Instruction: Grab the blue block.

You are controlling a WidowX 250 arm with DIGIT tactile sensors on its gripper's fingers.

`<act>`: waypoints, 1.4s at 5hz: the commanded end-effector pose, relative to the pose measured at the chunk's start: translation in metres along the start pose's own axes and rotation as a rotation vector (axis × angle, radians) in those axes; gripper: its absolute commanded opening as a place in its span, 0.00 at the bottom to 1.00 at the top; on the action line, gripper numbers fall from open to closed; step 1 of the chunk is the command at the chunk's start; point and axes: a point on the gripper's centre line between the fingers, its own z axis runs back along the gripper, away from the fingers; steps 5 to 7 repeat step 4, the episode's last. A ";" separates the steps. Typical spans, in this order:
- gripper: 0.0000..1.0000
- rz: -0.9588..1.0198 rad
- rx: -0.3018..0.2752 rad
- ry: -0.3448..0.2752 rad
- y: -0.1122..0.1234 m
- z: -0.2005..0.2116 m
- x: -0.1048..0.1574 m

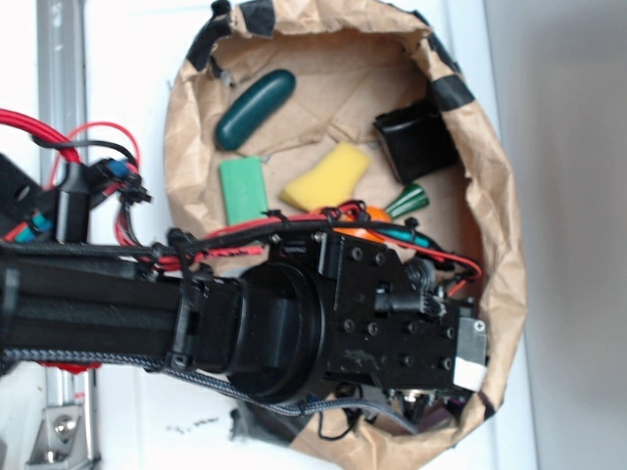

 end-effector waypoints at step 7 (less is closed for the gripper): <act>0.00 0.355 0.098 -0.108 0.035 0.149 -0.020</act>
